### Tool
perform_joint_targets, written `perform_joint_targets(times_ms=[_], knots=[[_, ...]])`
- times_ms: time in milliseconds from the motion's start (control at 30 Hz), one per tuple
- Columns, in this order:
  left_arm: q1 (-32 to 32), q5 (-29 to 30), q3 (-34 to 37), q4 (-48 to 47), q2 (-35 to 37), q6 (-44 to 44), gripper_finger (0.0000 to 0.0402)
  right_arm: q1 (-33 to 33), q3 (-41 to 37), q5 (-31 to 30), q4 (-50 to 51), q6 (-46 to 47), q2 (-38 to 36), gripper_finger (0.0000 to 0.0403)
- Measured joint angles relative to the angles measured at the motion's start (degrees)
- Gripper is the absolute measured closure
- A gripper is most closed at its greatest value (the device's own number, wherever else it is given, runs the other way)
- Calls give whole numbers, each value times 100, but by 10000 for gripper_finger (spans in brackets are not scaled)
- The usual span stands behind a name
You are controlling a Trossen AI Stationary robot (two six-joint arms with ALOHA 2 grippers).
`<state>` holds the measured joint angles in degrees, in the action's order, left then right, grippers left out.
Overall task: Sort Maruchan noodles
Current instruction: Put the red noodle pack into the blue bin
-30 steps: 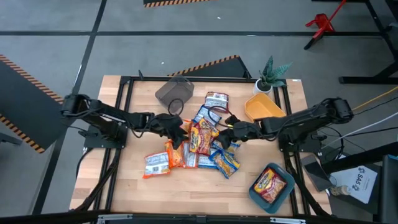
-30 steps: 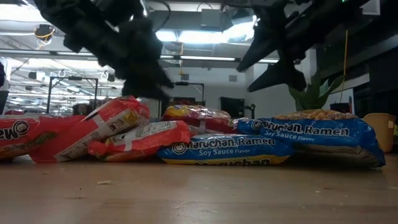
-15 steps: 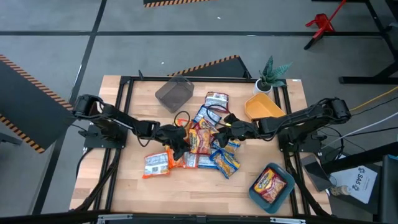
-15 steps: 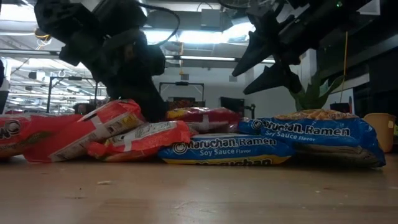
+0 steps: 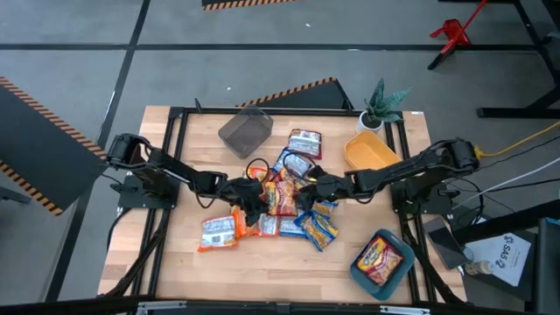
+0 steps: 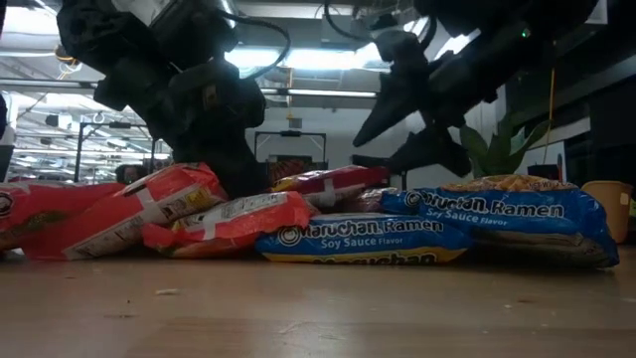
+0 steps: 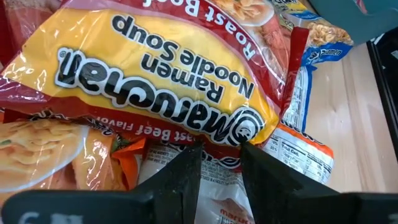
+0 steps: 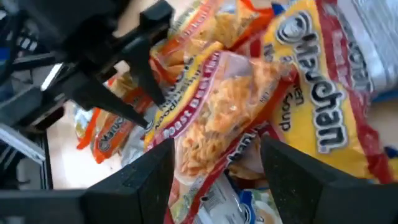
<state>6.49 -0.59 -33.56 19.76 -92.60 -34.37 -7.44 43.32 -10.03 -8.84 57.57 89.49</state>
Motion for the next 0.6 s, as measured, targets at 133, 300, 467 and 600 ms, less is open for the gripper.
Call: perform_joint_targets(times_ms=[133, 300, 467, 600], knots=[[-10, -4, 0, -36, 0, 2, 293, -2, -3, 108, 7, 502, 48, 180], [-23, -9, 0, -47, 0, 0, 293, -5, -3, 197, 105, 1018, 50, 180], [-23, 22, 2, -60, 0, 0, 293, -9, 3, 256, -200, 1135, 311, 180], [-23, 40, 7, -66, 0, -4, 293, -9, 3, 361, -599, 1273, 623, 180]])
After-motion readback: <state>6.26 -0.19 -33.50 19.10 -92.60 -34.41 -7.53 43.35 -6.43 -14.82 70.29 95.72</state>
